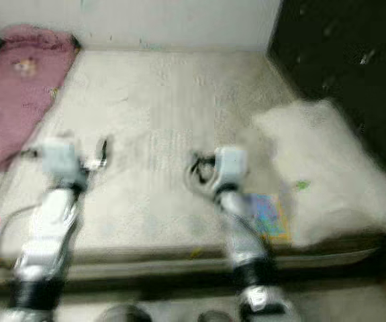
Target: Clean up the room
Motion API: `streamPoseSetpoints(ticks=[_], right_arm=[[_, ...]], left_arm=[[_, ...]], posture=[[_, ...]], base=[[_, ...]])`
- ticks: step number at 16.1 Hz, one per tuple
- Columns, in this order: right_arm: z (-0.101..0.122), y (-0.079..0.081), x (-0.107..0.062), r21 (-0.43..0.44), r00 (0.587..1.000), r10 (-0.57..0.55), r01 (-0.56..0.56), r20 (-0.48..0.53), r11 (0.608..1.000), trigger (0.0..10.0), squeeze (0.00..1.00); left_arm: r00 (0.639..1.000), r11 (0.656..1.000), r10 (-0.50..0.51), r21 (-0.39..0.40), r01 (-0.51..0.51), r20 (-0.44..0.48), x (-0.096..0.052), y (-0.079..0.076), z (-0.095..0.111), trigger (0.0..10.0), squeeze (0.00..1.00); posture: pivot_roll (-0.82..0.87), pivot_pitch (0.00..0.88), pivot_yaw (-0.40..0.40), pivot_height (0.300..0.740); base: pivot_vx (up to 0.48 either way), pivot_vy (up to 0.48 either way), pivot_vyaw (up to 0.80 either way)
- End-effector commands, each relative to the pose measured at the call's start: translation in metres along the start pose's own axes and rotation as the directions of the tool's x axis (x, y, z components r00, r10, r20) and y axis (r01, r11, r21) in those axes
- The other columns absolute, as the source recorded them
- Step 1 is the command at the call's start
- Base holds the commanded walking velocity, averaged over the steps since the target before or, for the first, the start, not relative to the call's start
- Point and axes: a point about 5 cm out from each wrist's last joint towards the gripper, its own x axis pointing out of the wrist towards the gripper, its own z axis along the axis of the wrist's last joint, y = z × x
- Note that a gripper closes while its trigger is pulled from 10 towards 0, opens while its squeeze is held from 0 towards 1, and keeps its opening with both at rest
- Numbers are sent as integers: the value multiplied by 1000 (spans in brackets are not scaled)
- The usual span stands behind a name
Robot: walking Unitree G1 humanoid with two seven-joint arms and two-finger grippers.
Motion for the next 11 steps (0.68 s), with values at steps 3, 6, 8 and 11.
streamPoseSetpoints(ticks=[3, 6, 8, 11], right_arm=[[6, 9, 5, 9, 1000, 26, -26, 15, 1000, 10000, 0], [6, 7, 6, 1, 999, 32, -32, 10, 999, 10000, 0], [5, 6, 4, -1, 999, 33, -33, 13, 999, 10000, 0], [7, 3, 1, -1, 999, 22, -22, 28, 1000, 10000, 0]], left_arm=[[995, 1000, 14, 2, -14, -102, -3, 24, -18, 10000, 0], [986, 994, -97, 26, 102, -138, -12, 12, -23, 10000, 0], [977, 989, -142, 6, 145, -162, -21, 6, -29, 10000, 0], [991, 991, -105, 73, 112, -88, -24, 0, -22, 10000, 0]], posture=[[76, 0, -16, 740], [89, 0, -21, 740], [84, 0, -13, 740], [70, 0, -26, 740]], base=[[0, 480, 0], [0, 480, 0], [0, 480, 0], [0, 480, 0]])
